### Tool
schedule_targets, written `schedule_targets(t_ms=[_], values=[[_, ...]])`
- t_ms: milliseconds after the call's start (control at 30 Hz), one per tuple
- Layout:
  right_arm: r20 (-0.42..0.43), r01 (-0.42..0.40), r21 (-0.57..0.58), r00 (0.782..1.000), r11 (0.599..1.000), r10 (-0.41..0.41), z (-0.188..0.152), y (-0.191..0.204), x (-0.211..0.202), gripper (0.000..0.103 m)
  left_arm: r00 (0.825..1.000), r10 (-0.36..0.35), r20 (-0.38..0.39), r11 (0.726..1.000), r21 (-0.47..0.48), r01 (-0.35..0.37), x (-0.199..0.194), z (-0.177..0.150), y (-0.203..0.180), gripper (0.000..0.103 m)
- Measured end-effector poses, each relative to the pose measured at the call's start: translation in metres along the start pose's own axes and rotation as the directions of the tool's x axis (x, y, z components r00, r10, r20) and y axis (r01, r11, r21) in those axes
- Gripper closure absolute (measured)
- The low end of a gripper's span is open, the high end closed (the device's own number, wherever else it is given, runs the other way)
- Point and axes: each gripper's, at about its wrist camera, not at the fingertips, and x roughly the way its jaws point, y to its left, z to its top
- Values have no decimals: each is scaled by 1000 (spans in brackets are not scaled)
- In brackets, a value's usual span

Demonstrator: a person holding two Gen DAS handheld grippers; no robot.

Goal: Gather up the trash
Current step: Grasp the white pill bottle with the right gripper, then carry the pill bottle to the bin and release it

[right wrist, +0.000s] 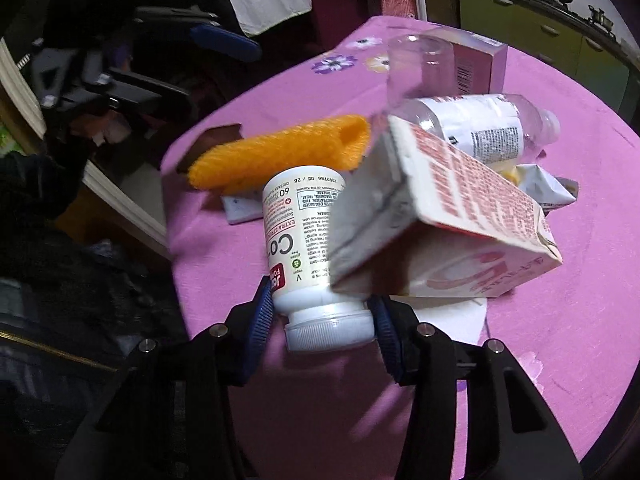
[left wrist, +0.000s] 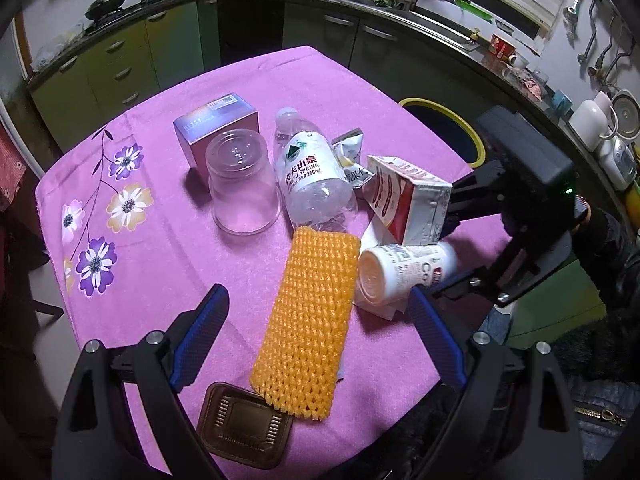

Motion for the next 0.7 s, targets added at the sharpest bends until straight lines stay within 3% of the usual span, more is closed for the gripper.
schedule_targets(t_ms=[200,433,633,700], values=[[26,-71,4,997,997,71,-6,18,-8,55,1000,8,4,1000,2,-8,-3,-1,0,17],[44,-93,-17,995,996,93,-7,35,-20,55,1000,20,10,1000,-2,-20,-6,0,2,17],[111,-88,34,990,996,83,-10,26,-50,55,1000,20,10,1000,3,-20,-6,-2,0,17],[159,-60,82,986,995,46,-14,14,-72,55,1000,19,14,1000,2,-19,-7,-2,0,17]])
